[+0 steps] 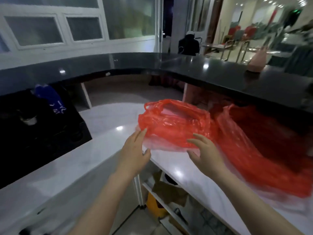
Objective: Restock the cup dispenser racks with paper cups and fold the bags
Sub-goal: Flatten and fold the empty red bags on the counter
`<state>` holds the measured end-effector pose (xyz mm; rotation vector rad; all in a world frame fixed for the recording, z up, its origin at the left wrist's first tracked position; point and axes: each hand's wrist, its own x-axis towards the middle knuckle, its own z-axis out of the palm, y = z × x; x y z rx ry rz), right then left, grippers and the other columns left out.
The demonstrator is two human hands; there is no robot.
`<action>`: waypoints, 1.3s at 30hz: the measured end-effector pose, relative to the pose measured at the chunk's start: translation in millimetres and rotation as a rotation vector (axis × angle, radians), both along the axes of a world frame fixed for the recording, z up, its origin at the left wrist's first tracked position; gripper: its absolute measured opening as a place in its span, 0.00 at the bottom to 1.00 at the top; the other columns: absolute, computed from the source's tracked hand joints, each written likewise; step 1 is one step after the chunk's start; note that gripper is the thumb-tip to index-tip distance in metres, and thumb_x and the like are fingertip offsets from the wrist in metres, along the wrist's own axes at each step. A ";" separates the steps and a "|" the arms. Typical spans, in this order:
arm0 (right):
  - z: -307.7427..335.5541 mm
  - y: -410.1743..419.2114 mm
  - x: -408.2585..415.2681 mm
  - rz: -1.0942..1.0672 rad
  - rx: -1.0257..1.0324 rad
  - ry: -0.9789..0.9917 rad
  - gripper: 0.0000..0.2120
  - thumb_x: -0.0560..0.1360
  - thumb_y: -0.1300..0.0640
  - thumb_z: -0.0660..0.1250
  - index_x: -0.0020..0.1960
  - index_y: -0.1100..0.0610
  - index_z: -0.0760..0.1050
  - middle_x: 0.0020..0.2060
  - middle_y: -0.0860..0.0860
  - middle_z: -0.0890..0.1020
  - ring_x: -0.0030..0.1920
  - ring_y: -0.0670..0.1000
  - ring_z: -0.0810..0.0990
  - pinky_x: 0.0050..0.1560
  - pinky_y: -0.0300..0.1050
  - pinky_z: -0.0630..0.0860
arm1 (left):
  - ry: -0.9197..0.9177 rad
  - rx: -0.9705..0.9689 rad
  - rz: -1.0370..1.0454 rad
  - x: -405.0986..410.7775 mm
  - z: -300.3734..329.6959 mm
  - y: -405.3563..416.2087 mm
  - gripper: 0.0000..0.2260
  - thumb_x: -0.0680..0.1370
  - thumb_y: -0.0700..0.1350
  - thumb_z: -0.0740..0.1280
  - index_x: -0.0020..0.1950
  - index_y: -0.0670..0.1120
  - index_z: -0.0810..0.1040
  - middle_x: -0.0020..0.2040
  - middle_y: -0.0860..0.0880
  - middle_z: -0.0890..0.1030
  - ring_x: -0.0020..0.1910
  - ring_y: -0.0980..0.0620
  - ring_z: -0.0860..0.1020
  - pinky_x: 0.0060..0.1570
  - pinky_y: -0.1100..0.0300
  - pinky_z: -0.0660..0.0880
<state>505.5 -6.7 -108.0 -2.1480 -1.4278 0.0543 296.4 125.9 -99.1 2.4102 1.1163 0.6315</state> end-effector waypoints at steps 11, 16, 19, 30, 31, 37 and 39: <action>-47.6 74.5 118.2 -0.415 -0.264 0.099 0.22 0.71 0.43 0.69 0.61 0.53 0.77 0.64 0.54 0.73 0.65 0.56 0.70 0.66 0.49 0.67 | 0.275 -0.218 -0.394 141.7 -57.6 95.6 0.29 0.77 0.53 0.64 0.75 0.60 0.57 0.74 0.52 0.66 0.71 0.49 0.65 0.70 0.43 0.60; -52.7 130.2 124.9 -0.260 -0.099 0.155 0.03 0.71 0.59 0.70 0.44 0.54 0.82 0.58 0.53 0.78 0.61 0.53 0.73 0.59 0.37 0.64 | 0.420 -0.150 -0.403 168.9 -72.6 146.8 0.34 0.76 0.56 0.64 0.77 0.59 0.50 0.79 0.48 0.51 0.77 0.45 0.50 0.73 0.40 0.48; -50.7 151.8 110.3 -0.207 0.086 0.390 0.09 0.72 0.65 0.68 0.42 0.51 0.80 0.54 0.48 0.79 0.57 0.47 0.76 0.58 0.36 0.67 | 0.242 -0.204 -0.349 168.1 -72.9 163.7 0.36 0.73 0.57 0.69 0.77 0.58 0.53 0.78 0.45 0.52 0.77 0.46 0.50 0.73 0.43 0.53; -54.3 150.6 94.7 0.019 0.200 0.726 0.25 0.69 0.77 0.56 0.44 0.49 0.80 0.42 0.46 0.85 0.45 0.45 0.83 0.49 0.40 0.78 | -0.130 -0.276 -0.007 153.2 -89.4 132.6 0.07 0.73 0.46 0.70 0.50 0.49 0.81 0.73 0.46 0.67 0.71 0.49 0.65 0.67 0.56 0.63; -54.4 145.2 100.1 -0.025 0.256 0.732 0.25 0.69 0.77 0.56 0.42 0.50 0.80 0.39 0.47 0.84 0.42 0.47 0.83 0.47 0.41 0.78 | -0.195 -0.302 0.039 153.5 -88.2 132.1 0.05 0.75 0.42 0.68 0.49 0.48 0.81 0.68 0.47 0.72 0.68 0.49 0.69 0.62 0.58 0.66; -74.4 126.9 125.1 -0.359 0.321 0.748 0.13 0.74 0.67 0.65 0.54 0.53 0.75 0.49 0.50 0.80 0.40 0.40 0.80 0.35 0.38 0.78 | -0.843 -0.960 0.434 121.3 -76.8 130.5 0.12 0.81 0.39 0.58 0.43 0.46 0.78 0.43 0.46 0.83 0.41 0.48 0.81 0.42 0.53 0.78; -84.9 131.3 125.3 -0.383 0.211 0.788 0.21 0.74 0.61 0.69 0.64 0.52 0.69 0.57 0.49 0.76 0.50 0.48 0.79 0.48 0.49 0.79 | -0.952 -1.035 0.526 100.1 -79.7 129.3 0.11 0.81 0.41 0.58 0.43 0.45 0.78 0.40 0.47 0.84 0.37 0.50 0.82 0.41 0.53 0.78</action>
